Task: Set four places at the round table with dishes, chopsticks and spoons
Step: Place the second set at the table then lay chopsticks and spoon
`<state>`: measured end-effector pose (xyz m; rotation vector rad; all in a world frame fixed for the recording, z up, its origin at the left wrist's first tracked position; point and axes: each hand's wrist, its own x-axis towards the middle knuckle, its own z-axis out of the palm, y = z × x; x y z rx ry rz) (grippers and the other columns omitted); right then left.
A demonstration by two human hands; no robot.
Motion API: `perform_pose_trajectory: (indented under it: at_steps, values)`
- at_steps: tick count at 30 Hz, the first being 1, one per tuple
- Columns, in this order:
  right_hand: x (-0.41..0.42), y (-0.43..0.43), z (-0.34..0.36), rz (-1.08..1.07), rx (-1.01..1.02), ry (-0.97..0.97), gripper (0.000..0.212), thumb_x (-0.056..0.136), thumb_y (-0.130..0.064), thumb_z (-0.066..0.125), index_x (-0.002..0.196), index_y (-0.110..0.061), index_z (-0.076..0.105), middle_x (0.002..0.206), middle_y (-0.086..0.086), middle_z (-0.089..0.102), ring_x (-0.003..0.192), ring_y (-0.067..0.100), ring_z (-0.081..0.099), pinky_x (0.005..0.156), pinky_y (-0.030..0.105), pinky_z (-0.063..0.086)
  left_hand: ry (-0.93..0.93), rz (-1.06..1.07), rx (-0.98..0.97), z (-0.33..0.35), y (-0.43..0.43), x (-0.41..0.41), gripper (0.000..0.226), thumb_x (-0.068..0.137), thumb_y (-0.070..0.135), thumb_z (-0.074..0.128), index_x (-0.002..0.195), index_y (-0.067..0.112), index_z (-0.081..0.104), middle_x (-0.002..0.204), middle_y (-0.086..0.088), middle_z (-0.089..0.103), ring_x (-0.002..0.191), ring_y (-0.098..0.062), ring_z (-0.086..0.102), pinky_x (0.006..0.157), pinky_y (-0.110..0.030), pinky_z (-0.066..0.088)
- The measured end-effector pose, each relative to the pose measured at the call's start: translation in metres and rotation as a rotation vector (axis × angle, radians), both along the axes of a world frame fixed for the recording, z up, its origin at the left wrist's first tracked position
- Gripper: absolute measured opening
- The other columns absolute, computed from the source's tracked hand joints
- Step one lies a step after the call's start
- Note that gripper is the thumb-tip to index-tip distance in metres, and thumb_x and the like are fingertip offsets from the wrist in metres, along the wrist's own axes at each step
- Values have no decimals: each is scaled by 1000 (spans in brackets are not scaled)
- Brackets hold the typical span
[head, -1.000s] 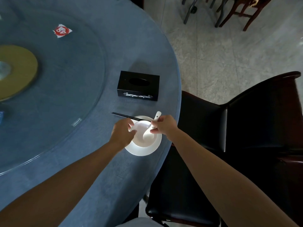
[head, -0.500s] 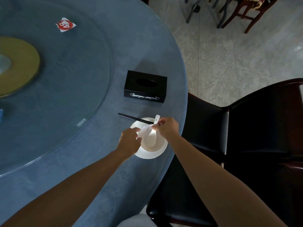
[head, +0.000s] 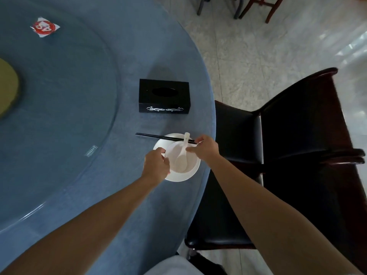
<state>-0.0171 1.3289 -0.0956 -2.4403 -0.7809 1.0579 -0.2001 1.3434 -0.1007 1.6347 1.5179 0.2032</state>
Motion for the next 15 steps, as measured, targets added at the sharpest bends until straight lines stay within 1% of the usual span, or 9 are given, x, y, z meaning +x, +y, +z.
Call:
perform_pose_trajectory:
  at_steps: [2, 4, 5, 7, 9, 11, 12, 13, 15]
  values:
    - [1, -14, 4, -48, 22, 21, 37, 71, -31, 88, 90, -27, 57, 89, -7, 60, 76, 8, 58, 59, 20, 46, -27, 32, -63, 6, -4, -2, 35, 92, 11, 60, 125, 3, 57, 107, -16, 65, 73, -36, 72, 69, -44, 61]
    - [3, -33, 13, -76, 23, 21, 29, 76, -30, 83, 85, -26, 55, 88, -6, 60, 74, 9, 58, 61, 22, 47, -44, 65, -71, 15, -10, -4, 43, 91, 14, 62, 131, 3, 48, 120, -19, 57, 91, -41, 68, 76, -51, 59]
    - [4, -43, 19, -72, 19, 12, 25, 80, -30, 79, 83, -25, 55, 85, -4, 61, 72, 11, 58, 63, 24, 49, -39, 73, -39, 20, -14, -5, 45, 90, 16, 63, 130, 3, 47, 124, -20, 53, 100, -41, 64, 80, -52, 58]
    - [8, -67, 34, -25, -7, 7, 15, 86, -28, 69, 82, -22, 56, 83, 2, 65, 70, 17, 61, 67, 32, 55, 26, 36, 84, 33, -23, -4, 40, 90, 20, 62, 124, 4, 49, 125, -17, 50, 105, -38, 59, 86, -47, 53]
    - [13, -100, 52, 63, -69, 18, 10, 92, -29, 61, 91, -19, 59, 88, 7, 70, 74, 21, 67, 68, 34, 59, 117, -84, 192, 51, -39, 1, 26, 91, 23, 58, 113, 10, 56, 117, -11, 56, 101, -35, 59, 83, -40, 48]
    - [15, -143, 67, 152, -106, 19, 19, 94, -33, 59, 105, -17, 61, 89, 6, 70, 73, 19, 67, 61, 30, 57, 175, -272, 239, 70, -65, 12, 17, 89, 21, 53, 101, 13, 62, 103, -8, 65, 94, -32, 62, 76, -37, 49]
    - [15, -167, 74, 199, -107, -14, 24, 94, -35, 59, 110, -17, 62, 89, 4, 69, 73, 19, 65, 60, 28, 53, 193, -368, 246, 79, -82, 18, 16, 88, 20, 52, 97, 13, 64, 97, -8, 67, 90, -31, 63, 72, -36, 51]
    - [15, -194, 81, 239, -99, -72, 28, 94, -37, 60, 114, -17, 63, 92, 3, 67, 77, 19, 62, 62, 29, 50, 214, -464, 246, 87, -104, 25, 17, 88, 20, 51, 95, 13, 64, 94, -8, 68, 87, -31, 64, 69, -35, 52]
    - [16, -256, 94, 260, -80, -169, 34, 95, -40, 59, 118, -16, 64, 107, 4, 66, 90, 21, 60, 72, 30, 47, 294, -688, 251, 98, -154, 45, 21, 89, 23, 49, 95, 10, 65, 95, -11, 68, 89, -30, 65, 70, -34, 51]
